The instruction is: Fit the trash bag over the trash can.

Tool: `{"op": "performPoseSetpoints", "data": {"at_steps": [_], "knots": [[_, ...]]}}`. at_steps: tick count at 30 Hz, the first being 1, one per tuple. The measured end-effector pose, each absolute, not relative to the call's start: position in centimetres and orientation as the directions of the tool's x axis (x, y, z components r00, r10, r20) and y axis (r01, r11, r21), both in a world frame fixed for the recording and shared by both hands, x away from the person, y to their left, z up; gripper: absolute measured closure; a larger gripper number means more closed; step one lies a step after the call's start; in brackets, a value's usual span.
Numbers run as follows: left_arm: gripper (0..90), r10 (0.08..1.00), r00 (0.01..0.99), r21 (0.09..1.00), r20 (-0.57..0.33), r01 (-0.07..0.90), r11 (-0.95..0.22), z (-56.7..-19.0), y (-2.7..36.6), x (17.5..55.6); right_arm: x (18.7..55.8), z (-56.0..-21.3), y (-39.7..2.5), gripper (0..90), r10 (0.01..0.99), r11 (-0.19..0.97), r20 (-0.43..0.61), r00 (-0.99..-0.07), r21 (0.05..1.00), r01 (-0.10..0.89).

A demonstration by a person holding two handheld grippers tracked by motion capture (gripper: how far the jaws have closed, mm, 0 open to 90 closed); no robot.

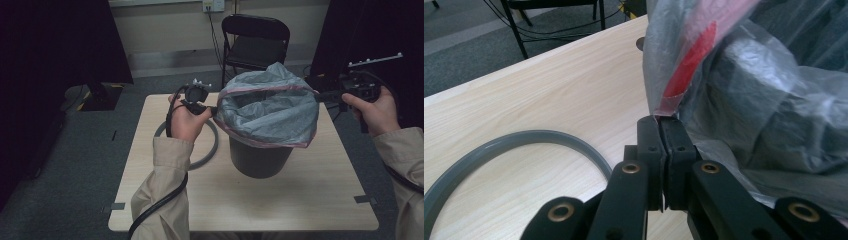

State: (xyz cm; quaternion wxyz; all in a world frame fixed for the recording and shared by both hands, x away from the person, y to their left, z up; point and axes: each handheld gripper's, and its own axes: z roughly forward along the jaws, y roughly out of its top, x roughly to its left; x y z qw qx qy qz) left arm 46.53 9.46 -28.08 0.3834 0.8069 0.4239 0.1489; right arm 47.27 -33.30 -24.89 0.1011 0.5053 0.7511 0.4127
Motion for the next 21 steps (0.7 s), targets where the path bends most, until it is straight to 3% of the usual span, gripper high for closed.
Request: {"op": "performPoseSetpoints", "data": {"at_steps": [4,11,17,21], "knots": [[89.6,0.792,0.607,0.717,-0.06,0.578,-0.389,-28.8,8.8,47.1,48.0,-25.7,-33.1,62.2,0.852,0.154,0.254,-0.458,0.715,0.682],[90.0,0.777,0.625,0.724,-0.074,0.569,-0.389,-29.8,8.1,47.9,49.1,-28.2,-31.8,88.7,0.816,0.214,0.264,-0.514,0.688,0.693],[90.0,0.807,0.586,0.778,-0.075,0.54,-0.321,-30.3,8.9,48.4,49.9,-28.9,-31.0,90.0,0.826,0.214,0.25,-0.505,0.689,0.692],[90.0,0.795,0.604,0.764,-0.051,0.536,-0.358,-30.2,8.8,48.0,49.8,-28.9,-31.0,90.0,0.825,0.234,0.233,-0.515,0.689,0.686]]}}
